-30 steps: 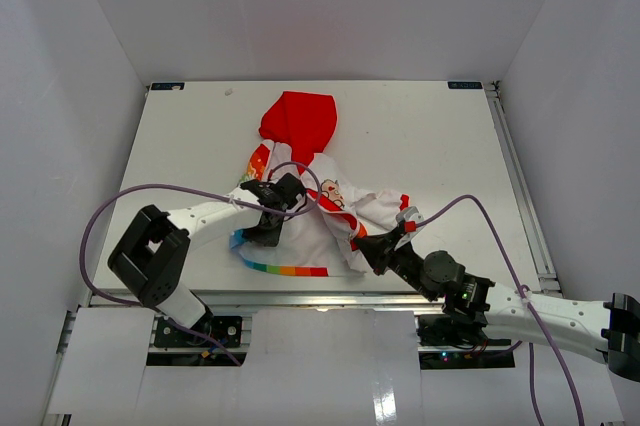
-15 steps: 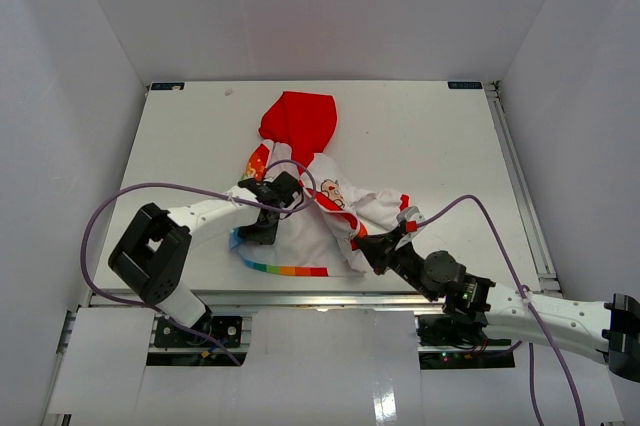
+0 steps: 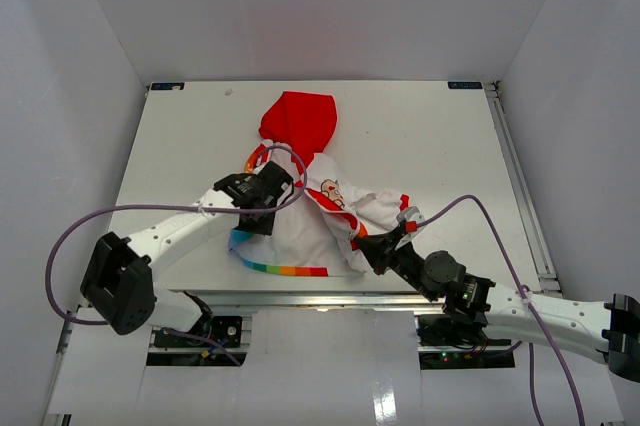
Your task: Zip up the jacket
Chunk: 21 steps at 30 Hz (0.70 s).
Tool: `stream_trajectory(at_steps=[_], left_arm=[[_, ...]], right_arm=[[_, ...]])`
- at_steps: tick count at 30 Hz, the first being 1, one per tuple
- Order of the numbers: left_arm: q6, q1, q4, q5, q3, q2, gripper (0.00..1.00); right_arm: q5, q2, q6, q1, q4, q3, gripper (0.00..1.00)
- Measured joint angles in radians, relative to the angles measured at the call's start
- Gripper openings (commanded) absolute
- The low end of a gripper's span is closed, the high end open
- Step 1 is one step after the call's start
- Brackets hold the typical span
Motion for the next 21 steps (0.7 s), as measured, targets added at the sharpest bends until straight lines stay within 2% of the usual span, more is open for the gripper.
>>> stream_trajectory(at_steps=[8,21], left_arm=[[0.023,0.0,-0.029,0.032,0.053,-0.09,0.54],[0.074,-0.047,0.088,0.162,0.067,0.036,0.54]], right_arm=[[0.0,0.0,0.0,-0.002,0.0,0.0,0.08],[0.0,0.0,0.0,-0.004,0.0,0.0,0.08]])
